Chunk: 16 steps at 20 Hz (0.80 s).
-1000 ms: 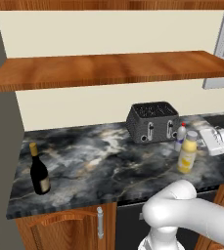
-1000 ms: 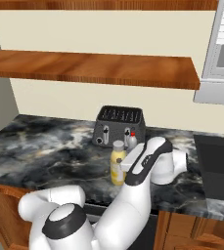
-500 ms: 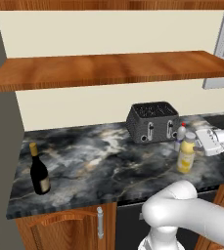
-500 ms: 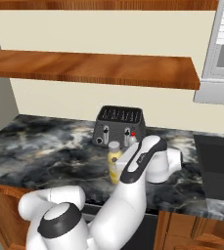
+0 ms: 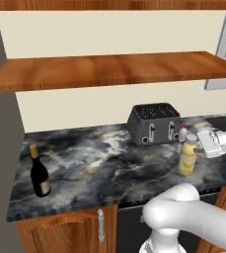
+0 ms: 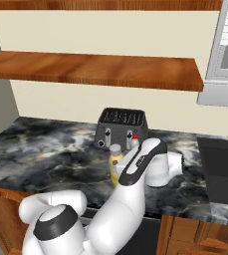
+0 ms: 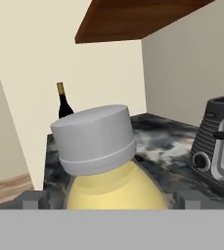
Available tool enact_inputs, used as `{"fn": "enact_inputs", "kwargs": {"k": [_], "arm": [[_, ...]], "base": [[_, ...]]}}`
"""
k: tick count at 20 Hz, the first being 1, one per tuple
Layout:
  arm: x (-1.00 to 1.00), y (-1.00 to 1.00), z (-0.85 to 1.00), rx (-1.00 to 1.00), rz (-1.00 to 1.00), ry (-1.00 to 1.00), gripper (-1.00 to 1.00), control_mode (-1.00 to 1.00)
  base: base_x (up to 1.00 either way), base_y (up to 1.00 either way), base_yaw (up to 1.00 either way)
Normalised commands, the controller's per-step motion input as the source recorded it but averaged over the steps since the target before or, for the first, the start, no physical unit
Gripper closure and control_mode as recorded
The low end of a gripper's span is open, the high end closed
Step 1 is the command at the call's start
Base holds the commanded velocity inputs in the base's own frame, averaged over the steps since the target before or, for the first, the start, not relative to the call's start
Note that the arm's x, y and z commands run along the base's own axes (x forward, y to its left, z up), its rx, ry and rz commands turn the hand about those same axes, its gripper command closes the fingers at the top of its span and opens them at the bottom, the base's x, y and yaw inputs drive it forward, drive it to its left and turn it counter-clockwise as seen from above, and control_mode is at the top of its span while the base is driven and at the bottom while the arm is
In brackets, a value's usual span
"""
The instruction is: Place the drinks on the dining counter in a tight cluster.
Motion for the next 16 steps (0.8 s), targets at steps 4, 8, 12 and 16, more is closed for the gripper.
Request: {"fn": "enact_inputs", "kwargs": {"k": [4,8,12,16], "arm": [[0.00,0.00,0.00,0.00,0.00,0.00,1.00,-1.00],[0.00,0.00,0.00,0.00,0.00,0.00,1.00,-1.00],[0.00,-0.18,0.07,0.00,-0.01,0.05,1.00,-1.00],[-0.04,-0.36,0.37,0.05,-0.26,0.16,1.00,-1.00]], "base": [[0.00,0.00,0.00],[0.00,0.00,0.00],[0.00,0.00,0.00],[0.00,0.00,0.00]]}}
